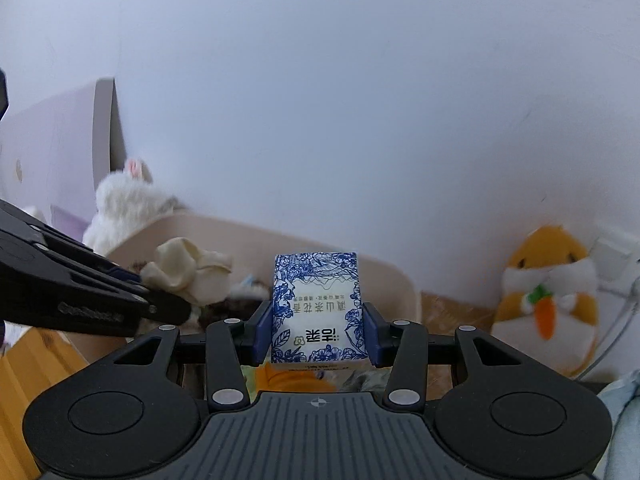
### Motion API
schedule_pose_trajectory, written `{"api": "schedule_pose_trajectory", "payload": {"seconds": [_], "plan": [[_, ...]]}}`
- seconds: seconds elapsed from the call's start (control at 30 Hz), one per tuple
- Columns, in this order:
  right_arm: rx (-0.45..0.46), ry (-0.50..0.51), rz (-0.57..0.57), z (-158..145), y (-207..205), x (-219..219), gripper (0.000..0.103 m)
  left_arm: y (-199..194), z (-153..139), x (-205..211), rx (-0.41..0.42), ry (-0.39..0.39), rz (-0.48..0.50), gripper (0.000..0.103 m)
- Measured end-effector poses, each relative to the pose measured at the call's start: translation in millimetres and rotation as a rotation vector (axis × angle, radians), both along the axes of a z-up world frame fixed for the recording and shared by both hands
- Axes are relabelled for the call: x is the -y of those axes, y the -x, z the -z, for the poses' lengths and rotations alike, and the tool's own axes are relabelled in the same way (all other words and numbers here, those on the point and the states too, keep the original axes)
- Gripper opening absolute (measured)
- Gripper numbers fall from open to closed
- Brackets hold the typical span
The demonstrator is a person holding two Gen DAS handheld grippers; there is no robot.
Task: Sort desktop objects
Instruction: 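Carry the patterned box with the right gripper while the left carries the cream scrunchie to the basket, then open both grippers to drop the box and scrunchie into the basket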
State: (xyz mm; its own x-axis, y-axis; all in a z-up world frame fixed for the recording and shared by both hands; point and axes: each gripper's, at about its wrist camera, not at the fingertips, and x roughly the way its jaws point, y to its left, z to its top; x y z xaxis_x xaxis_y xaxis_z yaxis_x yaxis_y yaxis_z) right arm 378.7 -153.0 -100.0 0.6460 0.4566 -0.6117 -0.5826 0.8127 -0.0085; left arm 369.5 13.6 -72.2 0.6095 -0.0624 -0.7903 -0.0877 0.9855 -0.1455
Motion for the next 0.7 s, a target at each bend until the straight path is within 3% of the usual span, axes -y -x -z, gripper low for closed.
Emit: {"api": "schedule_pose_trajectory", "payload": {"seconds": [0.23, 0.3, 0.43, 0.57, 0.7], "plan": [[-0.053, 0.038, -0.009, 25.1, -3.7, -11.2, 0.043, -1.5, 13.8, 2.2, -0.033, -0.041, 0.005, 0.018], [-0.07, 0.034, -0.004, 27.0, -3.2, -10.8, 0.044, 0.1, 14.3, 0.5, -0.038, -0.035, -0.013, 0.041], [-0.059, 0.02, 0.0, 24.1, 0.4, -2.5, 0.062, 1.3, 17.5, -10.6, -0.073, 0.007, -0.096, 0.07], [-0.022, 0.023, -0.006, 16.6, 9.3, 9.5, 0.076, 7.5, 15.9, -20.3, -0.07, 0.074, -0.132, 0.071], [0.013, 0.017, -0.004, 9.8, 24.3, 26.6, 0.086, 18.5, 7.3, -20.6, -0.038, 0.038, -0.14, 0.072]]}}
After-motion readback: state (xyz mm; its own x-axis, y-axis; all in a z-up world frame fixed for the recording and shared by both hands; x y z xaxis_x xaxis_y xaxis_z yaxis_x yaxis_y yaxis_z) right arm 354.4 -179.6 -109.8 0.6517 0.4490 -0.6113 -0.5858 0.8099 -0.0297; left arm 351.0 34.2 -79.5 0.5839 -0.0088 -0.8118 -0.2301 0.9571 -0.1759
